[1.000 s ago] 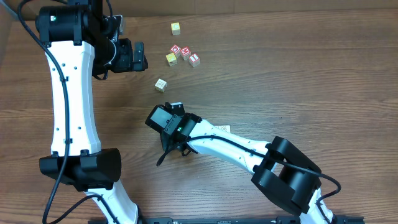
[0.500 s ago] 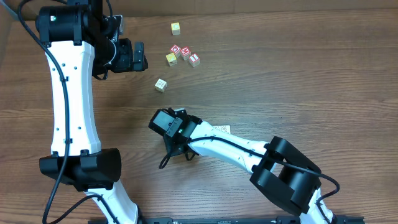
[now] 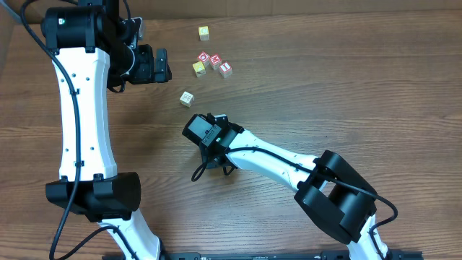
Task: Flip 5 blocks
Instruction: 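Lower the yellow G block beside the row and release it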
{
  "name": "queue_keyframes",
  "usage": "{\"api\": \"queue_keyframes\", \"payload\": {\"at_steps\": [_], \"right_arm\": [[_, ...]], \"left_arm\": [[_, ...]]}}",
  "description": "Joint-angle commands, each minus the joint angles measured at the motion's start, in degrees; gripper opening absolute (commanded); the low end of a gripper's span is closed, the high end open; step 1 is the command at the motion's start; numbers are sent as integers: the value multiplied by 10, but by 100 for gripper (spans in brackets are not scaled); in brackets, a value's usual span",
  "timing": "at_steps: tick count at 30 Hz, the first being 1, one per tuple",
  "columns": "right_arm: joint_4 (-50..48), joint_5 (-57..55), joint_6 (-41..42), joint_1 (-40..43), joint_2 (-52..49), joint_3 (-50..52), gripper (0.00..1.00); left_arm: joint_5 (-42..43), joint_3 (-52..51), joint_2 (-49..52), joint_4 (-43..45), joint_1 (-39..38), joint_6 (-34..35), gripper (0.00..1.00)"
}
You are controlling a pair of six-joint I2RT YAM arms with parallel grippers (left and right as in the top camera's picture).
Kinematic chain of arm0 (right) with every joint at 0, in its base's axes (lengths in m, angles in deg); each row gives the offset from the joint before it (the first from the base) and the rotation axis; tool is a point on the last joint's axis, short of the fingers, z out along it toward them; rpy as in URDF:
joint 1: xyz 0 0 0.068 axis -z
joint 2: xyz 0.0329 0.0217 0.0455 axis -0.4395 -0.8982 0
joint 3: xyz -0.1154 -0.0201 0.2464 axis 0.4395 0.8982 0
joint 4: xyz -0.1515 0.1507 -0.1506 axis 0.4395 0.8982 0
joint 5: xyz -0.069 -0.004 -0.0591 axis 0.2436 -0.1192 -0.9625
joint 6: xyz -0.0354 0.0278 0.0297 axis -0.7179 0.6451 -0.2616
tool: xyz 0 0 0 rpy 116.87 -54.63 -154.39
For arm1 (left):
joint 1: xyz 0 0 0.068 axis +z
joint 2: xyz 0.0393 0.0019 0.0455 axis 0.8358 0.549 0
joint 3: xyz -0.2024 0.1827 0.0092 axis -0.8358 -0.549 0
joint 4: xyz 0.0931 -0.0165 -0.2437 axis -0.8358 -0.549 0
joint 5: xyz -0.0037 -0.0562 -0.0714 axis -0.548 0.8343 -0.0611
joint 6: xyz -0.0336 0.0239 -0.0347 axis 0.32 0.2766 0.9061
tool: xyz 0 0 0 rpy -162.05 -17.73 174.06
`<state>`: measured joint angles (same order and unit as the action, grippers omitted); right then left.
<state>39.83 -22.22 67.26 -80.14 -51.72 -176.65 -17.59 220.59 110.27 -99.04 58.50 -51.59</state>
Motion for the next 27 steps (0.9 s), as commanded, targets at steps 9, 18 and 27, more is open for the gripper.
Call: {"api": "queue_keyframes", "payload": {"at_steps": [9,18,27], "right_arm": [[-10,-25,0,-2,5,3,4],[-10,-31,0,-2,5,3,5],[-10,-57,0,-2,5,3,5]], "left_arm": [[-3,-2,5,-1,-3,-7,100],[-3,-2,5,-1,-3,-7,100],[-3,-2,5,-1,-3,-7,100]]}}
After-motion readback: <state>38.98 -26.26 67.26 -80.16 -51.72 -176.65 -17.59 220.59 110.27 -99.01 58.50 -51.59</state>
